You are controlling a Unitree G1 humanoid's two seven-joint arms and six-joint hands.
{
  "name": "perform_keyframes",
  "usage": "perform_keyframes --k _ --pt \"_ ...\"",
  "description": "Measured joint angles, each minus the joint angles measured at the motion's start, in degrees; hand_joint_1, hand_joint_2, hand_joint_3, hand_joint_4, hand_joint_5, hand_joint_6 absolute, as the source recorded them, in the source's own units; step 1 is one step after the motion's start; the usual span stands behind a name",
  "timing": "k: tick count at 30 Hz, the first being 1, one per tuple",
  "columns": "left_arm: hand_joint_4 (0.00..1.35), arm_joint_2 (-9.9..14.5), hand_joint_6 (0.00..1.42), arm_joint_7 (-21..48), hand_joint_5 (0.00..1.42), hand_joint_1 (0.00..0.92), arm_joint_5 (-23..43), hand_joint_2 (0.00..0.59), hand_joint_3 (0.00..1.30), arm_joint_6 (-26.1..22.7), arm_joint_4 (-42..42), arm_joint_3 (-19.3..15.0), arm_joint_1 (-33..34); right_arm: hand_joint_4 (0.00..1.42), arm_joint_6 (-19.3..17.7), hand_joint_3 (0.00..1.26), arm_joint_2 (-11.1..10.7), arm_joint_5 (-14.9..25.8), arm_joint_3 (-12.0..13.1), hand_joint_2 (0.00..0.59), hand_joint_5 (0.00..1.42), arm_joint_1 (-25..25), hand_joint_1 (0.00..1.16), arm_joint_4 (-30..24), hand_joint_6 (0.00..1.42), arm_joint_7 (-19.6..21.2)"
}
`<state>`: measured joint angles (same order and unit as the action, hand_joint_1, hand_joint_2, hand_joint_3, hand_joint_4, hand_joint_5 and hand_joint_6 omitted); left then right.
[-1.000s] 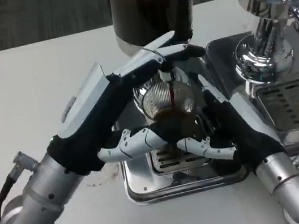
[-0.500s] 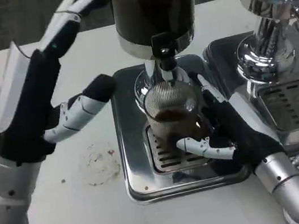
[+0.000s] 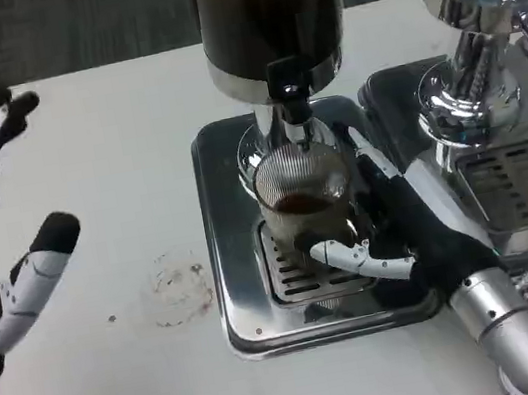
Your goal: Grasp the cup under the faucet to collect the drink, then remove the cup.
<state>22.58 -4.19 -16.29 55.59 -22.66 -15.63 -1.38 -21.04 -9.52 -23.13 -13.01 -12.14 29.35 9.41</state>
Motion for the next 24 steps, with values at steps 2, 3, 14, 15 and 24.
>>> perform_keyframes --k 2,3,14,15,24 --pt "0.00 0.0 0.08 -1.3 0.13 0.000 -0.7 0.167 0.16 -0.3 -0.7 -0.2 -2.1 0.00 -0.1 0.00 0.1 0.0 0.0 0.182 0.00 -0.4 0.59 0.6 0.06 0.0" --pt "0.00 0.0 0.07 -2.0 0.12 0.000 -1.3 0.167 0.16 -0.4 -0.7 -0.2 -2.5 0.00 -0.1 0.00 0.1 0.0 0.0 0.181 0.00 -0.5 0.59 0.8 0.06 0.0" --pt "0.00 1.4 0.00 -7.9 0.07 0.000 -9.1 0.161 0.13 -2.6 -7.9 3.2 -3.3 0.00 -0.7 0.00 0.3 0.1 0.0 0.180 0.00 -0.8 0.59 1.9 0.08 0.0" --pt "0.00 1.5 0.00 -8.1 0.07 0.000 -9.4 0.161 0.13 -2.6 -8.5 3.7 -3.3 0.00 -0.7 0.00 0.4 0.1 0.0 0.179 0.00 -0.8 0.59 1.9 0.08 0.1" --pt "0.00 3.6 0.00 -11.8 0.05 0.000 -14.9 0.164 0.12 -4.0 -12.6 10.2 -2.5 0.00 -0.6 0.00 1.1 0.2 0.0 0.180 0.00 -1.2 0.61 2.6 0.08 0.2"
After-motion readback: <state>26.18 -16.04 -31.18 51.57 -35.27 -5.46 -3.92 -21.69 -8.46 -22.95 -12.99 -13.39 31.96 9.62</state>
